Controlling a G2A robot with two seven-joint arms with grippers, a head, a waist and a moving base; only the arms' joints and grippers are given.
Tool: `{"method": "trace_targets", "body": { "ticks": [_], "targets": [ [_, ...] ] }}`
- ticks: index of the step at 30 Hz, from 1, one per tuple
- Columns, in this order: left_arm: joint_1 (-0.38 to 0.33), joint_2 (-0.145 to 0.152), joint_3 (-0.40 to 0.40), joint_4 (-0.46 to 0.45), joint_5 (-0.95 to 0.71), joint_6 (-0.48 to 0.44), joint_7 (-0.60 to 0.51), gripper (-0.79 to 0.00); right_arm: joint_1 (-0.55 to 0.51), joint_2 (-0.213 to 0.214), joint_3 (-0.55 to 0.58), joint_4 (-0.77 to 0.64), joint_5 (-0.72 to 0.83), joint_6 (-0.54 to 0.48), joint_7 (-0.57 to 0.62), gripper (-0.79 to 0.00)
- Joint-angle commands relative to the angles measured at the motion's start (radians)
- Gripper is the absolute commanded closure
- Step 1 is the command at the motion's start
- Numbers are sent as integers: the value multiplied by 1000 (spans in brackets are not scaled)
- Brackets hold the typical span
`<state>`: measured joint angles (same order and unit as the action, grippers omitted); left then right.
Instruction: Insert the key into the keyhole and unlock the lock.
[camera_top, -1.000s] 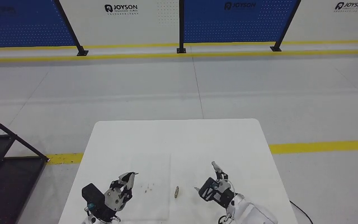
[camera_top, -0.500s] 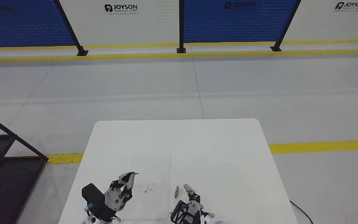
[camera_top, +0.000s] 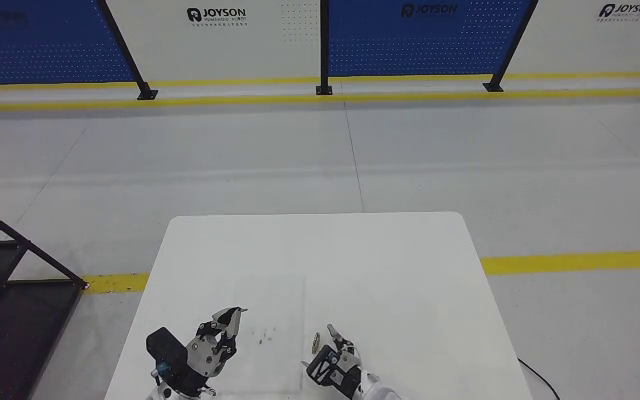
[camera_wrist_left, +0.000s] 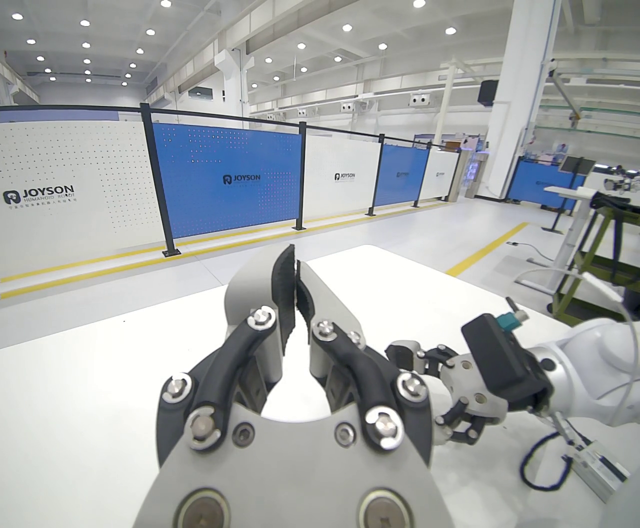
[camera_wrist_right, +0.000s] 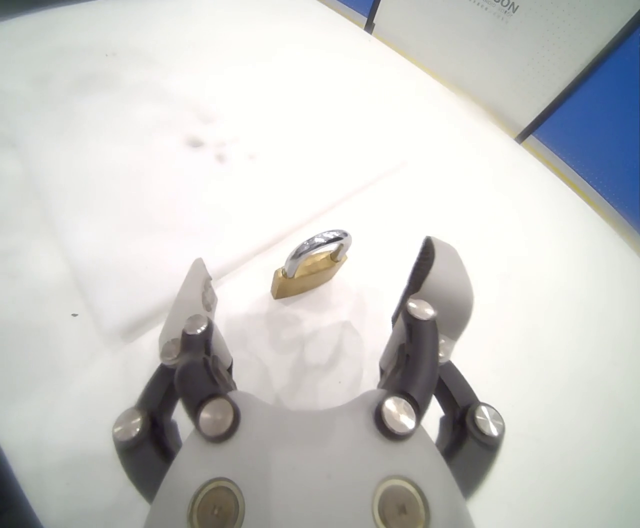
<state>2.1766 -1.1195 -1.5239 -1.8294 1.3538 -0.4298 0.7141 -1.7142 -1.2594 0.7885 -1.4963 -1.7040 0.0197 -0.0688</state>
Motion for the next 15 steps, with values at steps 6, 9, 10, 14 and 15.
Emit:
{"method": "trace_targets", "body": {
  "ticks": [6,9,10,14,15],
  "targets": [
    [0,0,0,0,0,0,0,0,16,-7,-10,23,9,26,10,-379],
    [0,0,0,0,0,0,0,0,22,-10,-14,29,15,25,20,-379],
    [0,0,0,0,0,0,0,0,24,-10,-15,30,14,23,22,-379],
    [0,0,0,0,0,0,0,0,30,-12,-20,37,16,16,30,-348],
    [0,0,0,0,0,0,0,0,32,-12,-21,39,17,16,30,-348]
  ]
}}
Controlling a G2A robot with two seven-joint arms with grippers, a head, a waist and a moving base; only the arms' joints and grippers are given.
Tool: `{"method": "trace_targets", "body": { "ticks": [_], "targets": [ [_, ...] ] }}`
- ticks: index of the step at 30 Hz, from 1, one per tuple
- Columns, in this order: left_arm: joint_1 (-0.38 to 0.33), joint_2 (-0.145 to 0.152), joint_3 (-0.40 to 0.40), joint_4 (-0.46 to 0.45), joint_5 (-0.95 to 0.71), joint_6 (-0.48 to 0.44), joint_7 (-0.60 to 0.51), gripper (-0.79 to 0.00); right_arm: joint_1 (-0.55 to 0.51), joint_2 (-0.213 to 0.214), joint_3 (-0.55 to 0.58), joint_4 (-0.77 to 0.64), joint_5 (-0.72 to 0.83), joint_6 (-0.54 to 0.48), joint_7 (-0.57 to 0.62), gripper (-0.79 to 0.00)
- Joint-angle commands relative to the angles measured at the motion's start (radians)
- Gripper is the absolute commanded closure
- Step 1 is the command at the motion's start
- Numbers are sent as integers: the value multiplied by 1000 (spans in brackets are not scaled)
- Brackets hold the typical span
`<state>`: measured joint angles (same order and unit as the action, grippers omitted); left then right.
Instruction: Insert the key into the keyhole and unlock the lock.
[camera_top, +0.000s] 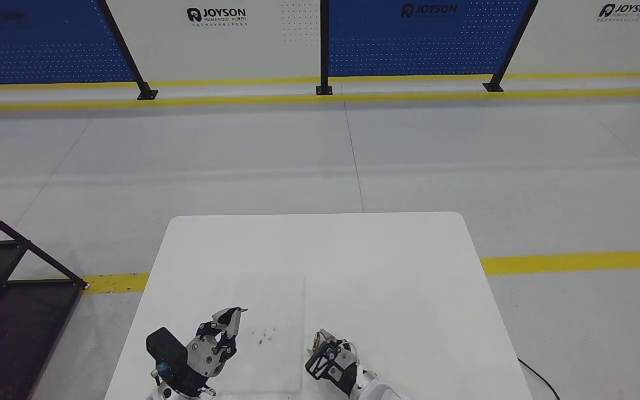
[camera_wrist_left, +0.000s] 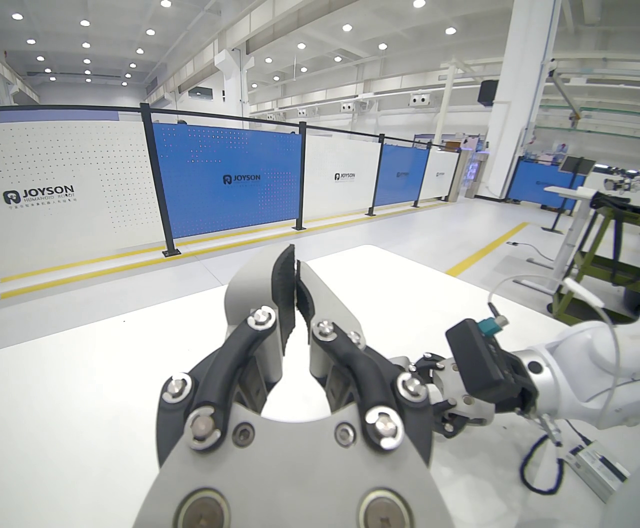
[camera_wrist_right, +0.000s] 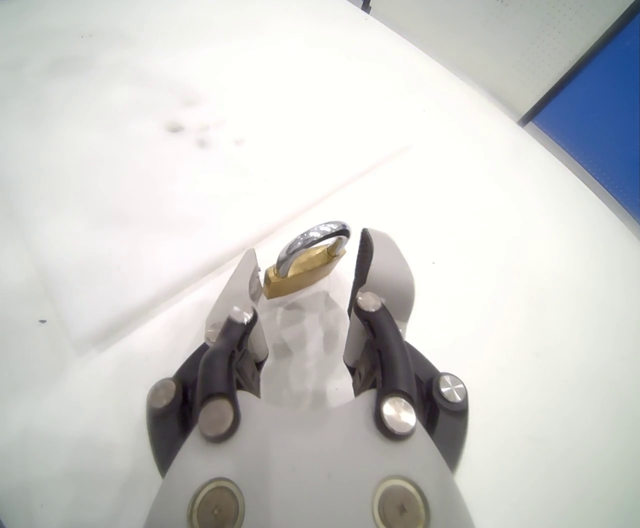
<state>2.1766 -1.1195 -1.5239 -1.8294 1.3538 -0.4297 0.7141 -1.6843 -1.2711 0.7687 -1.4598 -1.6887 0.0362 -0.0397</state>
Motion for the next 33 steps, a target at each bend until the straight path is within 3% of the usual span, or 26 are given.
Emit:
{"method": "trace_targets", "body": {
  "ticks": [1,21,26,33],
  "targets": [
    [0,0,0,0,0,0,0,0,4,-2,-2,4,3,0,2,-348],
    [0,0,0,0,0,0,0,0,36,-20,-21,36,41,29,11,-246],
    [0,0,0,0,0,0,0,0,38,-21,-21,38,41,33,4,0],
    [0,0,0,0,0,0,0,0,2,-13,9,-27,82,37,-109,0]
  ]
}}
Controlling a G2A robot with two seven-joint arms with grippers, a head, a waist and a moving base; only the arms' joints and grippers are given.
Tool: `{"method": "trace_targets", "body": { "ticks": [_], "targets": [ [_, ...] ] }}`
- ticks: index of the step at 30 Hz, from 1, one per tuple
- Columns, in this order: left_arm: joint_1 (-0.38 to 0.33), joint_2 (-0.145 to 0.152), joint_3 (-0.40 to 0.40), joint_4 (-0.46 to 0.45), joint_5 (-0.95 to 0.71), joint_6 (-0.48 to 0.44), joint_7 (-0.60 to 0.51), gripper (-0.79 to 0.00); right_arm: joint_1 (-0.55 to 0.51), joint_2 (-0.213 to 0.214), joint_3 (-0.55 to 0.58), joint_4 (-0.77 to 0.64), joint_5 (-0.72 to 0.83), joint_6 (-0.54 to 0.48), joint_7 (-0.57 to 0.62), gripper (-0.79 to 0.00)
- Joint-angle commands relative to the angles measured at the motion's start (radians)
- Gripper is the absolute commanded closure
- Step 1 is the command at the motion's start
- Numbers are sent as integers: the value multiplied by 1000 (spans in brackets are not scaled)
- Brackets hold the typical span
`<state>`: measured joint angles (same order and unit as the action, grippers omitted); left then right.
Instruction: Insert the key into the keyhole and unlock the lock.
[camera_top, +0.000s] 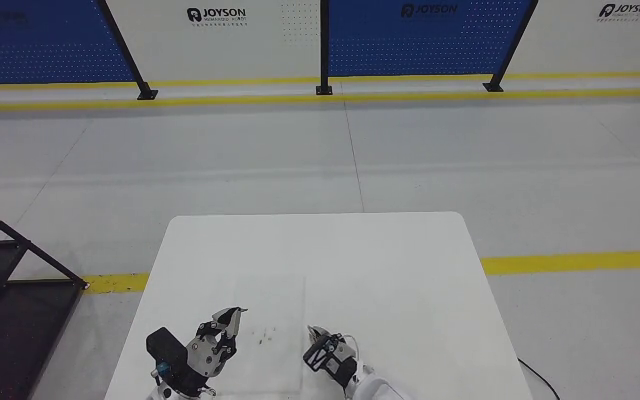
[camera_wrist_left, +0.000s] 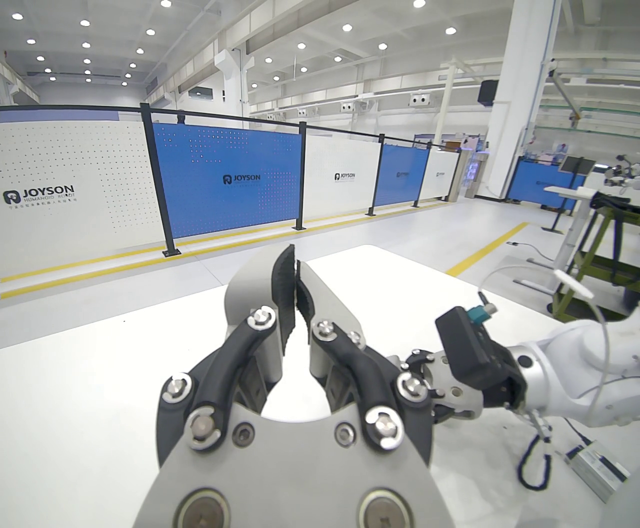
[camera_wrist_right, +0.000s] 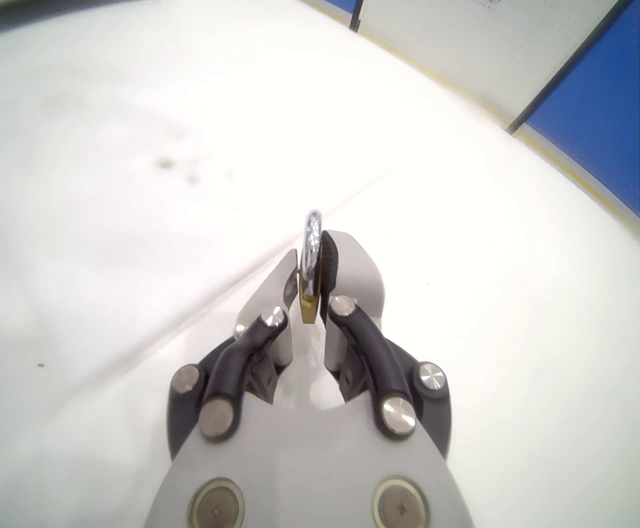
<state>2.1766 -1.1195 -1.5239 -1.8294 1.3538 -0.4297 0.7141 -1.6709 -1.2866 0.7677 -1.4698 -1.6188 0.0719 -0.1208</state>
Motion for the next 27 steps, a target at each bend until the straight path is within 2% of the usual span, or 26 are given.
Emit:
{"method": "trace_targets", "body": {
  "ticks": [1,4,10,22,25,27],
  "targets": [
    [0,0,0,0,0,0,0,0,-24,6,21,-39,25,0,-60,0],
    [0,0,0,0,0,0,0,0,-72,22,74,-112,92,-44,-173,0],
    [0,0,0,0,0,0,0,0,-155,60,193,-219,252,-274,-364,0],
    [-2,0,1,-1,-1,1,-4,0,-155,60,193,-219,252,-274,-364,0],
    [-11,-2,14,-31,-44,-18,-15,0,-146,56,201,-227,372,-314,-350,0],
    [-12,-4,31,-47,-102,-55,8,0,-137,53,199,-224,475,-380,-363,0]
  ]
}}
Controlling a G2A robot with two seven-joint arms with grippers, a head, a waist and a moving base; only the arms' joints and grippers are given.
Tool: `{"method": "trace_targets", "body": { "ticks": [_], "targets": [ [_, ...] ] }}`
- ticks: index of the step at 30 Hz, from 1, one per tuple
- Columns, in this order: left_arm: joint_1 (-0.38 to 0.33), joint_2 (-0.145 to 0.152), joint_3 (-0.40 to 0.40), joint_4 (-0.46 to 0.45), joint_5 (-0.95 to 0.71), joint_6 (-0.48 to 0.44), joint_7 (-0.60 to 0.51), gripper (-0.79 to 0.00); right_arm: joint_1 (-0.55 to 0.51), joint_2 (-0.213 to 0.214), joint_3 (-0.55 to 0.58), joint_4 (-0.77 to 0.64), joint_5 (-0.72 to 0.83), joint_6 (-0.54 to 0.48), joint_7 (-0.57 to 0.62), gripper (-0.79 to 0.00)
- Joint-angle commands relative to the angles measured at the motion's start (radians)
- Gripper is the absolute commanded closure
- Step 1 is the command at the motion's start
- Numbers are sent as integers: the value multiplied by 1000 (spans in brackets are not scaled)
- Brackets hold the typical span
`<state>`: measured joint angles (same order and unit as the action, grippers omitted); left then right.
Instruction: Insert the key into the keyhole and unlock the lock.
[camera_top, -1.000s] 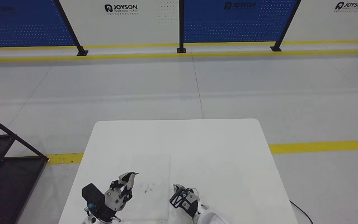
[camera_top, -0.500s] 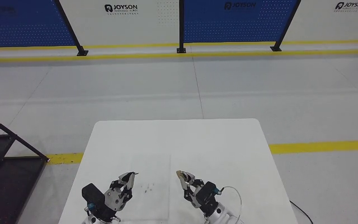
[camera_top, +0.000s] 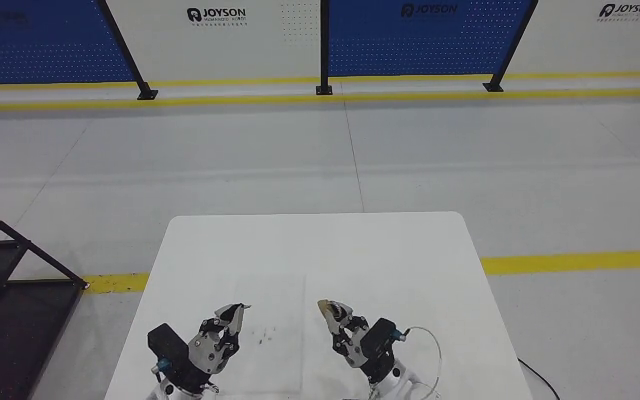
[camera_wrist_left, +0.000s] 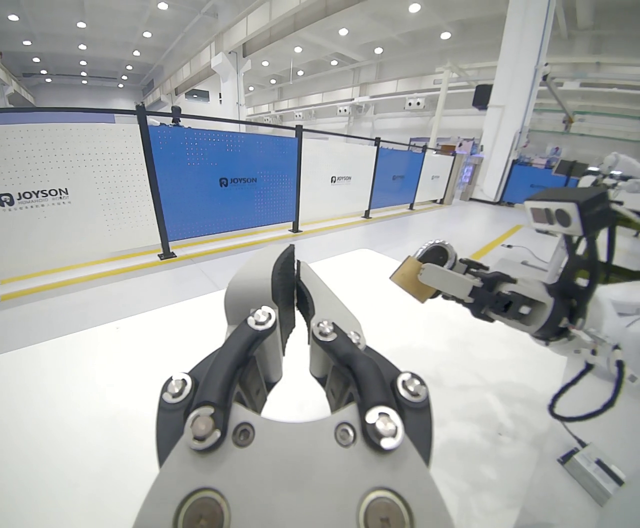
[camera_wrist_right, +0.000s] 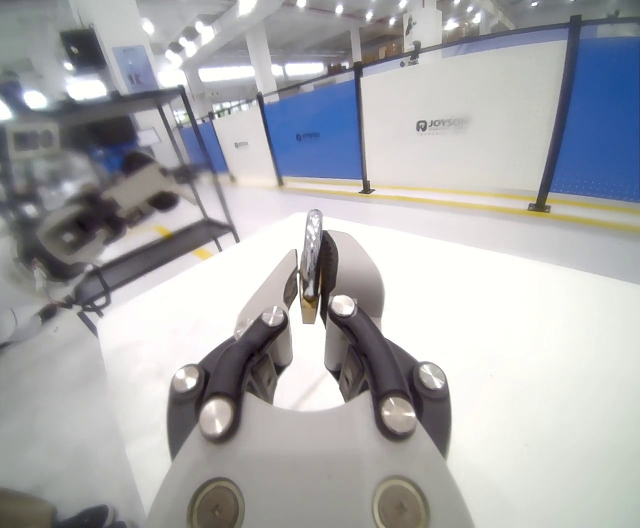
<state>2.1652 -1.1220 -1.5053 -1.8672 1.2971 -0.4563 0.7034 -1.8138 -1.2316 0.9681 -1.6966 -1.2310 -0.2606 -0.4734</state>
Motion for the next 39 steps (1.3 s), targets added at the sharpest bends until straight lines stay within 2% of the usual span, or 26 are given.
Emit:
{"method": "trace_targets", "body": {
  "ticks": [1,4,8,10,16,19,31,33,37,39],
  "targets": [
    [-4,-3,24,-14,-86,-62,40,0,12,-4,-4,7,151,-88,-20,0],
    [-22,-8,62,-5,-159,-115,96,0,37,-13,-23,30,306,-191,-31,0],
    [-61,-18,142,38,-247,-205,151,0,86,-25,-58,74,538,-355,14,0],
    [-82,-23,190,59,-302,-281,157,0,110,-29,-75,98,627,-434,38,0],
    [-132,-36,286,103,-446,-395,145,0,147,-42,-113,140,754,-560,55,0],
    [-149,-39,308,121,-503,-410,101,0,152,-47,-108,140,740,-513,40,0],
    [-149,-39,308,121,-503,-410,101,0,154,-48,-103,135,742,-503,32,0],
    [-156,-41,311,108,-517,-366,75,0,151,-50,-112,131,764,-506,45,0],
    [-168,-51,342,82,-558,-329,89,0,149,-58,-122,126,802,-525,25,0],
    [-177,-60,377,91,-591,-346,111,0,152,-65,-138,131,809,-538,14,0]
  ]
}}
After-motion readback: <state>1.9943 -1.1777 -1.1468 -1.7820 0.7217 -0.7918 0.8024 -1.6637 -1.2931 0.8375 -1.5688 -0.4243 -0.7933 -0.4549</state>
